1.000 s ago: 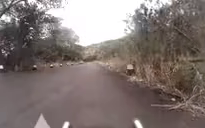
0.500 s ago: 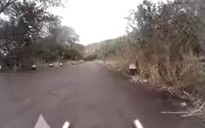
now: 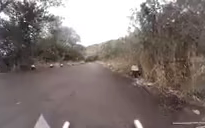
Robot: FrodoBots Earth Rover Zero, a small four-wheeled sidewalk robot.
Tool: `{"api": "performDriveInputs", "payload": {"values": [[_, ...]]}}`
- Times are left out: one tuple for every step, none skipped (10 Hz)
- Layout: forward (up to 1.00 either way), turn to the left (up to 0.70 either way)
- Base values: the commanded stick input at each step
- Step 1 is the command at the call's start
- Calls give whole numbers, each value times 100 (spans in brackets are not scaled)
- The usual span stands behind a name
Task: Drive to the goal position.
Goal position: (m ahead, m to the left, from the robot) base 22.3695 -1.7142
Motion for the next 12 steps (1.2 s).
{"api": "performDriveInputs", "payload": {"values": [[50, 0], [50, 0], [50, 0], [50, 0], [50, 0], [50, 0], [50, 0], [50, 0], [50, 0], [50, 0], [50, 0], [50, 0]]}}
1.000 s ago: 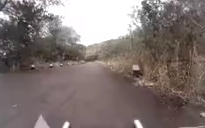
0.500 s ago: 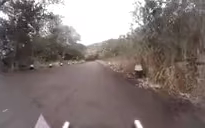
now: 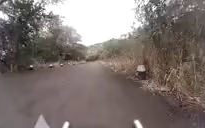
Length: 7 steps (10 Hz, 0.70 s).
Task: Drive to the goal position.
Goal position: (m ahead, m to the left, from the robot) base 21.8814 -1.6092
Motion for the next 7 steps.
{"api": "performDriveInputs", "payload": {"values": [[50, 0], [42, 0], [3, 0], [0, 0], [0, 0], [0, 0], [37, 0]]}}
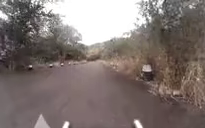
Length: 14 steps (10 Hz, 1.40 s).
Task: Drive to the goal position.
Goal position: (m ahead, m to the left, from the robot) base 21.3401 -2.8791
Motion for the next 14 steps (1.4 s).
{"api": "performDriveInputs", "payload": {"values": [[50, 0], [50, 0], [50, 0], [50, 0], [50, 0], [50, 0], [50, 0], [50, 0], [50, 0], [50, 0], [50, 0], [50, 0], [50, 0], [50, 0]]}}
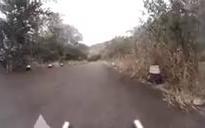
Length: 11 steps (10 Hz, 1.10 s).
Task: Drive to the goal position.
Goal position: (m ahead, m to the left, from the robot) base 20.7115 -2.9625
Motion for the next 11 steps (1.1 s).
{"api": "performDriveInputs", "payload": {"values": [[50, 0], [50, 0], [50, 0], [50, 0], [50, 0], [50, 0], [50, 0], [50, 0], [50, 0], [50, 0], [50, 0]]}}
